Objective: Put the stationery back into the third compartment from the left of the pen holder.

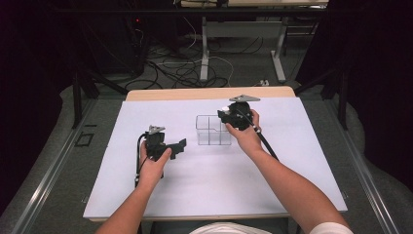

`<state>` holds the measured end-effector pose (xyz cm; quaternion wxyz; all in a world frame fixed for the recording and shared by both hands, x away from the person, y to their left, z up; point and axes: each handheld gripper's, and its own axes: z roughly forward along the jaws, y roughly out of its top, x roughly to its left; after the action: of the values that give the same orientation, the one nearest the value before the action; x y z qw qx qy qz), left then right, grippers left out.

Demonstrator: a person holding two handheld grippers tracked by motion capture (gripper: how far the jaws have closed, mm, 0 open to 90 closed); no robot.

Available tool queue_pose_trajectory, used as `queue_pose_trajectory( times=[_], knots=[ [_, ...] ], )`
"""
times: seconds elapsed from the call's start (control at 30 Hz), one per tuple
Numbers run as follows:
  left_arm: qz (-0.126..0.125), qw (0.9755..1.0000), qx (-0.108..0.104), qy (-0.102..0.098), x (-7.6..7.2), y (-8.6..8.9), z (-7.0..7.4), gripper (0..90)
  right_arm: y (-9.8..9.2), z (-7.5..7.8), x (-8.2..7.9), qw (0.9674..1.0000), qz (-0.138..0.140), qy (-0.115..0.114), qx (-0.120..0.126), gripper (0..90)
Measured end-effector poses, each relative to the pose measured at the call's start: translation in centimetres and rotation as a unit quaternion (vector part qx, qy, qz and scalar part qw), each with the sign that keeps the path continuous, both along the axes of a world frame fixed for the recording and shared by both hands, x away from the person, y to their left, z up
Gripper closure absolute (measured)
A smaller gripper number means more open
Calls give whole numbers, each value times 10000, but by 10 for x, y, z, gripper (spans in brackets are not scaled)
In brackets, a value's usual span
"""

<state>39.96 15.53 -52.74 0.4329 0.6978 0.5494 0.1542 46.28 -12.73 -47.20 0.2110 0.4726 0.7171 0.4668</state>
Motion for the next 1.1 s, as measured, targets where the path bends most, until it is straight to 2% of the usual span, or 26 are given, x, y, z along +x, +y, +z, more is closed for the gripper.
queue_pose_trajectory(
  times=[0.6,0.7,0.8,1.1],
  knots=[
    [-11,10000,12,10,0,0,-1,19,-2,-10,-1,9999,18,121,-89,655],
    [-3,10000,11,14,0,0,0,19,-3,-9,-2,9999,17,109,-64,597],
    [14,10000,18,7,0,0,-1,19,-6,-5,-4,9999,31,67,115,499],
    [32,10000,4,26,1,3,0,19,-18,9,-10,9998,10,-82,193,325]
  ],
)
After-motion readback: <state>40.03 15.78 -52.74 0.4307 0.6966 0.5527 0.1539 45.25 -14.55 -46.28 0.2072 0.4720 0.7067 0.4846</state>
